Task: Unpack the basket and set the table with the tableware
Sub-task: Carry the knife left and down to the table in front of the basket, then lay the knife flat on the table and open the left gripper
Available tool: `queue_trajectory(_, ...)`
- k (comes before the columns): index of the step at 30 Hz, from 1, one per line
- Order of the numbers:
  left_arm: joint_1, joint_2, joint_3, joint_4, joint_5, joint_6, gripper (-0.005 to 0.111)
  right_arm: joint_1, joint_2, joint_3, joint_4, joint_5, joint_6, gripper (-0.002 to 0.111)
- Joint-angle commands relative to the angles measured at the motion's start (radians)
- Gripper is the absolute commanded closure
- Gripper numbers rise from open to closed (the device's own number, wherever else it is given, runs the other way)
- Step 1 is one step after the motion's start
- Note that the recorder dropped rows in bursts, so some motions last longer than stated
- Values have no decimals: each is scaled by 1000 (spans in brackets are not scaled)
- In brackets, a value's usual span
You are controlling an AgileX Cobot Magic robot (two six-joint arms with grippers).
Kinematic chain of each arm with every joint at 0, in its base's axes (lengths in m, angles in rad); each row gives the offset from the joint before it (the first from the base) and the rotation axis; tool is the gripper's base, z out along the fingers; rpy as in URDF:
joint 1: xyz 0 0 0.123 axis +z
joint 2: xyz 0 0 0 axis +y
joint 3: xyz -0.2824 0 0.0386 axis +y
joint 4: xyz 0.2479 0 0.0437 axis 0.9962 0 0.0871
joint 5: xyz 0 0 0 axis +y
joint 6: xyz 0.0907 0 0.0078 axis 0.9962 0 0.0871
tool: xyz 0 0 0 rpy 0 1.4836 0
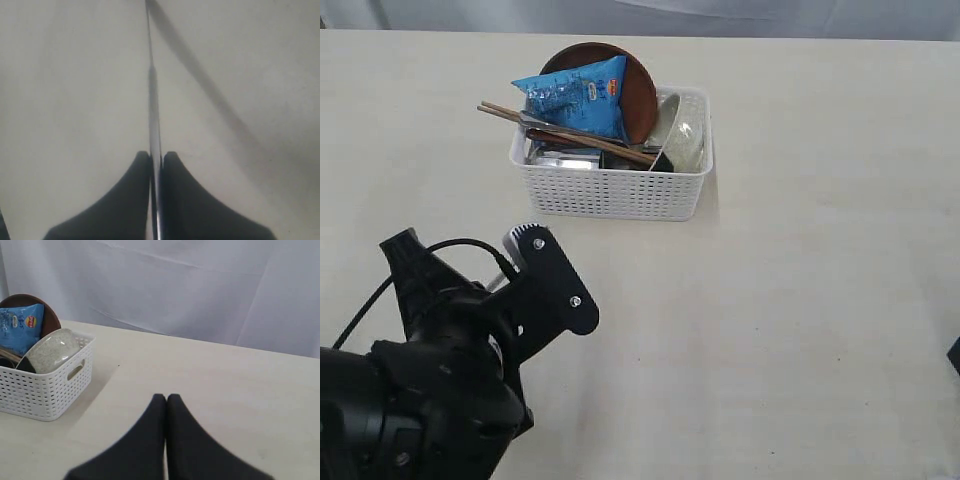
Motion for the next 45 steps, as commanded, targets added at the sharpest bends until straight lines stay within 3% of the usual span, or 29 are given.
queue_trajectory(1, -7, 7, 1, -55, -85, 18, 107, -6, -5, 1, 1, -7, 3, 109)
queue_trajectory(6, -7, 9, 1, -90, -153, 18, 104, -6, -5, 1, 1, -7, 3, 109)
queue_trajectory(14, 32, 10, 1, -121, -258, 18, 78, -6, -5, 1, 1, -7, 3, 109)
queue_trajectory(23, 133, 9, 1, -181, -275, 50, 77, -6, -5, 1, 1, -7, 10, 109)
queue_trajectory(28, 172, 9, 1, -487, -436, 264, 76, -6, -5, 1, 1, -7, 10, 109)
queue_trajectory(31, 198, 9, -12, -535, -510, 299, 72, -6, -5, 1, 1, -7, 10, 109)
queue_trajectory(35, 228, 7, -66, -503, -475, 305, 67, -6, -5, 1, 1, -7, 10, 109)
queue_trajectory(39, 237, -9, -118, -538, -468, 417, 65, -6, -5, 1, 1, -7, 10, 109)
queue_trajectory(45, 237, 4, -115, -824, -494, 715, 65, -6, -5, 1, 1, -26, 10, 109)
